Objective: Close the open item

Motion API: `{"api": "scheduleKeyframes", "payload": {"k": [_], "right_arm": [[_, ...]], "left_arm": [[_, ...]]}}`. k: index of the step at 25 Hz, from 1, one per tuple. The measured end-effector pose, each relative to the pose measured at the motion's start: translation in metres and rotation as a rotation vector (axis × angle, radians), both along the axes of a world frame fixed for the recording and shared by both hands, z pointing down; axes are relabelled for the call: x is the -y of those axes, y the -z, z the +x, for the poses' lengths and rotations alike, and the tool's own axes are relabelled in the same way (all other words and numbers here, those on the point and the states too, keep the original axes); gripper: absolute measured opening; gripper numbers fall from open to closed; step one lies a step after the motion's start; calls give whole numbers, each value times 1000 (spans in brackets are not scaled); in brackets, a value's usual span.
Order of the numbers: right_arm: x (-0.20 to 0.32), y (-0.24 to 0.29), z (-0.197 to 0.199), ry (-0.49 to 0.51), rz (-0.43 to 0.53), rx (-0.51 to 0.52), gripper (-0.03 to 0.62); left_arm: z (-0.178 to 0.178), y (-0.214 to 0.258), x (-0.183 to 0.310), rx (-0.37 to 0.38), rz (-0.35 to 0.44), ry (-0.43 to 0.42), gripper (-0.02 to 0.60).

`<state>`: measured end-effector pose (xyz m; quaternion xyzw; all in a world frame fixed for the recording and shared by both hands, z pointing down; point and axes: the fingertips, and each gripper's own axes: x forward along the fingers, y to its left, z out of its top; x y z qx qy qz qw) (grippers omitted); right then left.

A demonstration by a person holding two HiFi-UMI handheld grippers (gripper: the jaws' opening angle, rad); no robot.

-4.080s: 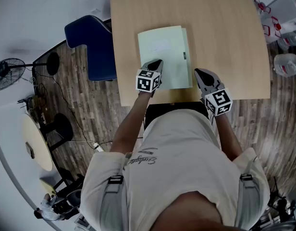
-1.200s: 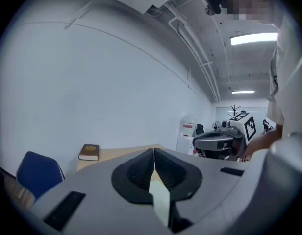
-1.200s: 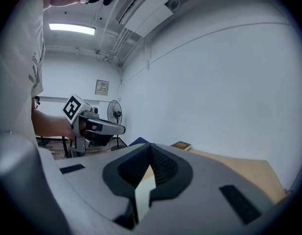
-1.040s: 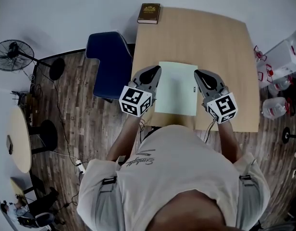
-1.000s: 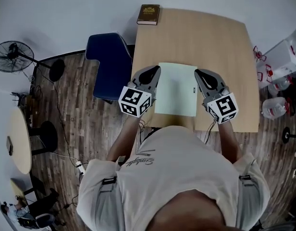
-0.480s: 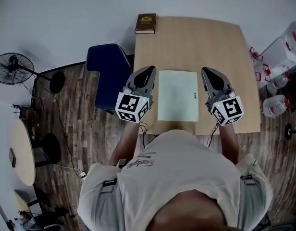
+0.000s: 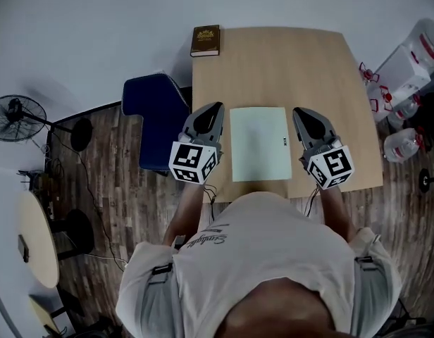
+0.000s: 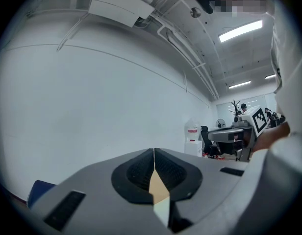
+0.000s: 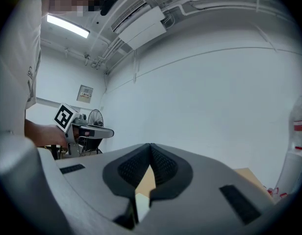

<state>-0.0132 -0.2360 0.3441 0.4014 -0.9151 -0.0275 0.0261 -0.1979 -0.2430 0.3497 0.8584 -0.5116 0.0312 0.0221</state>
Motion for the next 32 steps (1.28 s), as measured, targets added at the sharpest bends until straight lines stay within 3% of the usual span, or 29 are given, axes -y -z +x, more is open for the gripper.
{"api": "scheduleKeyframes", "payload": {"k": [32], "right_arm": [[4,1,3,22,24,14,-6]], "left_arm": [[14,-8,-6,18,-34,-20,15]]}}
